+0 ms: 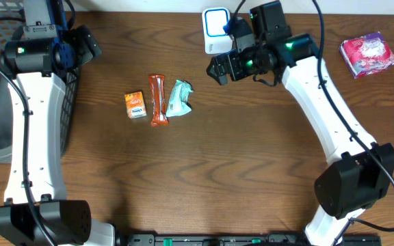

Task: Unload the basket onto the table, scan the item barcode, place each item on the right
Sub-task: 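Move the right gripper left over the mint-green packet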

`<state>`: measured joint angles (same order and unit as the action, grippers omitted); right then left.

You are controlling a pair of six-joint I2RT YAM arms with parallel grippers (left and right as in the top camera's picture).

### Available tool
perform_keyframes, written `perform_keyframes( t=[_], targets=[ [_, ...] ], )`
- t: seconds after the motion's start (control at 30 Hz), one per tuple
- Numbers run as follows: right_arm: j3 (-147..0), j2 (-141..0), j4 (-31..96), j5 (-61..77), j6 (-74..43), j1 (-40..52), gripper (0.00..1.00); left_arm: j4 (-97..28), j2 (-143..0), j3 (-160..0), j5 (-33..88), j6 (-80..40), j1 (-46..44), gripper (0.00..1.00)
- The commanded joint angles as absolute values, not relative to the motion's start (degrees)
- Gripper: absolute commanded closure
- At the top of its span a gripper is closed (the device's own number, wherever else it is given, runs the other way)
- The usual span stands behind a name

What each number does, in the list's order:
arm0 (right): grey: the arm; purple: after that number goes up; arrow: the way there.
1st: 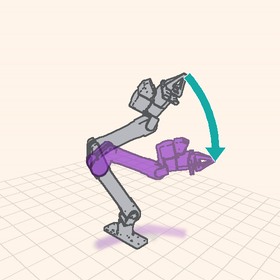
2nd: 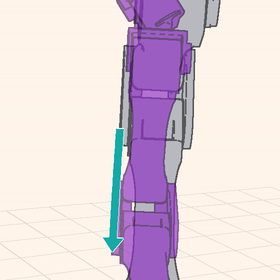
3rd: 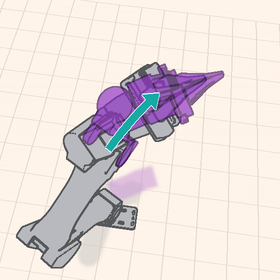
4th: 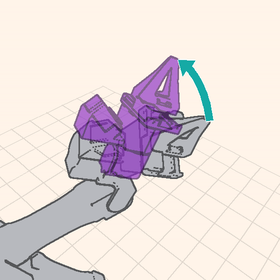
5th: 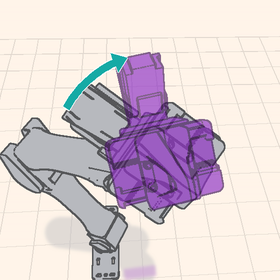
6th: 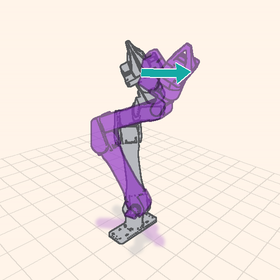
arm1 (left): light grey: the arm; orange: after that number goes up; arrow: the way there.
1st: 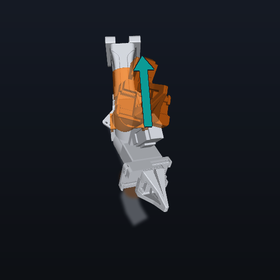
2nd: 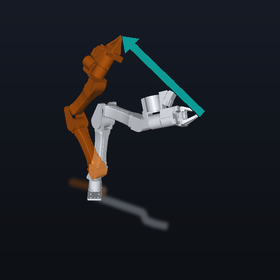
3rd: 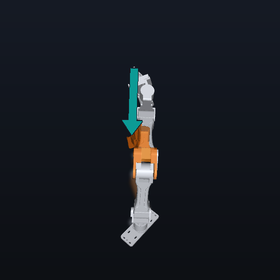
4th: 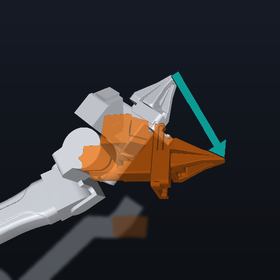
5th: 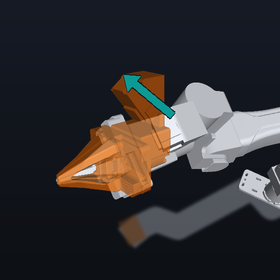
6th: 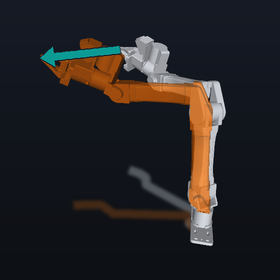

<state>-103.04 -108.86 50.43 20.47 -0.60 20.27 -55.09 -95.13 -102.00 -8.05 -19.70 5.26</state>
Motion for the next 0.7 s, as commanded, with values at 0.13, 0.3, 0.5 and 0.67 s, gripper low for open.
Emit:
perform_keyframes(
  t=[0.13,0.3,0.5,0.67],
  targets=[
    [-102.96,-112.79,48.38,18.35,-8.32,21.96,0.01,-55.22,-94.41,-102.35,-9.26,-20.27,6.09,0.02],
    [-102.96,-117.43,47.29,19.03,-12.88,22.96,0.01,-55.22,-94.41,-102.35,-9.23,-20.27,6.09,0.02],
    [-102.96,-121.84,45.08,27.4,-13.28,24.34,0.01,-55.22,-94.41,-102.35,-9.23,-20.27,6.09,0.02],
    [-102.96,-123.9,42.0,29.76,-13.28,26.04,0.02,-55.22,-94.41,-102.35,-9.23,-20.27,6.09,0.02]
  ],
)
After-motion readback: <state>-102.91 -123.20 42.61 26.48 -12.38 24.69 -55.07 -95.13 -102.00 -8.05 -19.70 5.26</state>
